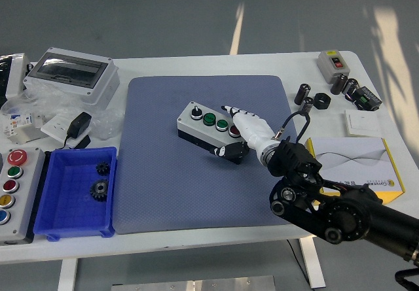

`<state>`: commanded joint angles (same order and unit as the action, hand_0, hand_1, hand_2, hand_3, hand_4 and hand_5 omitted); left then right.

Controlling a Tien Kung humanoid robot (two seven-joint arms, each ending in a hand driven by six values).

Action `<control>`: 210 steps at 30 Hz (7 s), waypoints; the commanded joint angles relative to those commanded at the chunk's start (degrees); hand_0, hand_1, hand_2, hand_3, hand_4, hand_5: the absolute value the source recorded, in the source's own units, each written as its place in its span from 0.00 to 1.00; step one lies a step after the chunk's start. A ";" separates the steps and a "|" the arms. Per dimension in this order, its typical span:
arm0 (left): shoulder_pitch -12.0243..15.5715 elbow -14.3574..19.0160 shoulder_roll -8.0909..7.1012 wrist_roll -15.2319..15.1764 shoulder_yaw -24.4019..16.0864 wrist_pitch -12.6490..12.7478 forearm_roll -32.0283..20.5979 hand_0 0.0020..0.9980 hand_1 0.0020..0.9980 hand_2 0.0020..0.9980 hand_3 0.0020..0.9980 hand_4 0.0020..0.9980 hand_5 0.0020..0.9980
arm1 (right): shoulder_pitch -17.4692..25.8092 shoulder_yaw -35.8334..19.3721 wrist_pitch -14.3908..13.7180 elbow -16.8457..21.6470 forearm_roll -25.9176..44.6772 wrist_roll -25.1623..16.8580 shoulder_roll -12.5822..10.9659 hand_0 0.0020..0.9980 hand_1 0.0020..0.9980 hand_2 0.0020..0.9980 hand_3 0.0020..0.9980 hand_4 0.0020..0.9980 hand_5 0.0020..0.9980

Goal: Pick up the button,place it on the desk,press the button,press the button

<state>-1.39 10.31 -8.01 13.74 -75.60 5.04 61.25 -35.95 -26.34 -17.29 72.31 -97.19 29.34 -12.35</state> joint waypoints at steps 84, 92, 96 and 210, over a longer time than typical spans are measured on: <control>-0.08 0.00 -0.22 -0.29 0.12 -0.15 -0.12 0.63 0.58 0.56 0.62 0.64 0.21 | -0.51 11.69 0.86 10.47 -0.13 -26.31 -19.64 0.88 0.84 0.84 0.79 0.17 0.00; -0.06 0.00 -0.27 -0.32 0.17 -0.20 -0.12 0.63 0.58 0.56 0.62 0.64 0.21 | -0.73 10.94 3.83 10.19 3.30 -26.74 -19.97 0.90 0.86 0.85 0.82 0.19 0.00; -0.04 0.00 -0.28 -0.31 0.19 -0.20 -0.13 0.62 0.58 0.56 0.62 0.64 0.21 | -0.73 9.82 5.38 10.37 4.68 -27.05 -20.16 0.90 0.86 0.85 0.87 0.23 0.00; 0.64 0.00 -1.02 0.11 -0.42 -0.41 1.02 0.62 0.56 0.54 0.59 0.59 0.15 | 2.19 -4.86 18.50 23.85 25.74 -24.43 -33.73 1.00 1.00 1.00 1.00 0.75 0.02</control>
<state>-0.75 10.31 -9.03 13.85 -76.02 4.63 62.27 -33.76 -31.20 1.21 96.16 -71.45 4.92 -46.07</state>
